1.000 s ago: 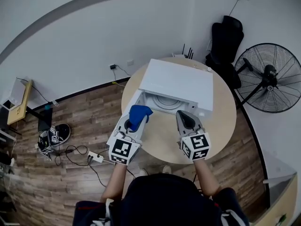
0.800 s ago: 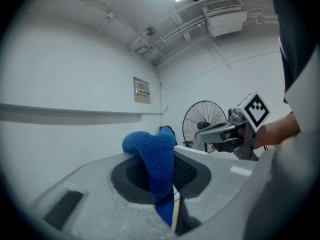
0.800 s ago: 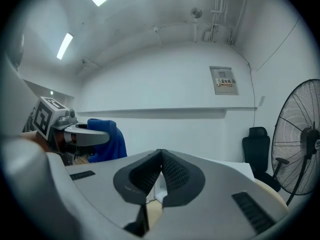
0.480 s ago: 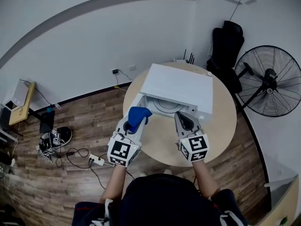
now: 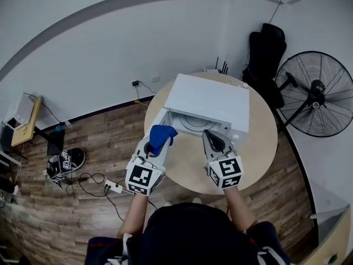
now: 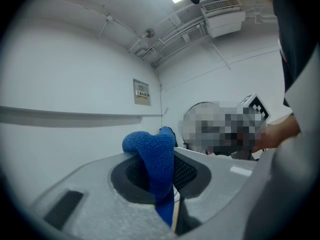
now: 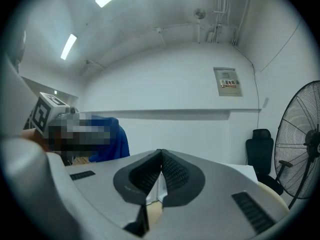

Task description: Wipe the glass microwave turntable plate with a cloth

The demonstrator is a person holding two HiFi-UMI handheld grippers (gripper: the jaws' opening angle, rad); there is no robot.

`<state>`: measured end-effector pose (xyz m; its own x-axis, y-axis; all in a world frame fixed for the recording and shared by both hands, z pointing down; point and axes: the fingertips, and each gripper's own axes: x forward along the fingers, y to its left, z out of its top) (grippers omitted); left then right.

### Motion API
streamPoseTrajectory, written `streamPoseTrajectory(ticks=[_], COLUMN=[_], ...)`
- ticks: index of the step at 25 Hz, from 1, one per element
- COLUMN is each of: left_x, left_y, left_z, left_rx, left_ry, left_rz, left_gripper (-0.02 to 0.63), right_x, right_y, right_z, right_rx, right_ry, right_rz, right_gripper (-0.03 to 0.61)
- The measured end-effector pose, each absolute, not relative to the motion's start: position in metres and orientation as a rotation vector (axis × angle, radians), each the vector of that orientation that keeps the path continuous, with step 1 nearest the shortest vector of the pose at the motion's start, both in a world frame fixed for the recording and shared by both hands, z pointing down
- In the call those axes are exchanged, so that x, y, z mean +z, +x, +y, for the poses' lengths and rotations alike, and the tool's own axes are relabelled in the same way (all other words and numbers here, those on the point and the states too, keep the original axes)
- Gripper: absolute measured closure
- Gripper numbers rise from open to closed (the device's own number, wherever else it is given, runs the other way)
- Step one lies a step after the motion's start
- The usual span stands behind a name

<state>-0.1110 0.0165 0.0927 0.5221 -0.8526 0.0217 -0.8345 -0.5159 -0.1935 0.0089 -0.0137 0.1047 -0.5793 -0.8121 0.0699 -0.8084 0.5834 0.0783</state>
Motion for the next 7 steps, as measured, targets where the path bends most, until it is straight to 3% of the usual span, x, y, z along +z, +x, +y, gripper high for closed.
streamPoseTrajectory(ticks=[7], left_x=[0.0951], left_y=[-0.1143], left_z=[0.0169], left_rx=[-0.19], left_ry=[-2.602], left_rz=[1.481], left_gripper=[0.56], right_x=[0.1034], right_y=[0.0065], right_z=[-0.0114], right_rx=[-0.063], right_ry=[1.374], right_rz=[-2.711], right_gripper=[0.568])
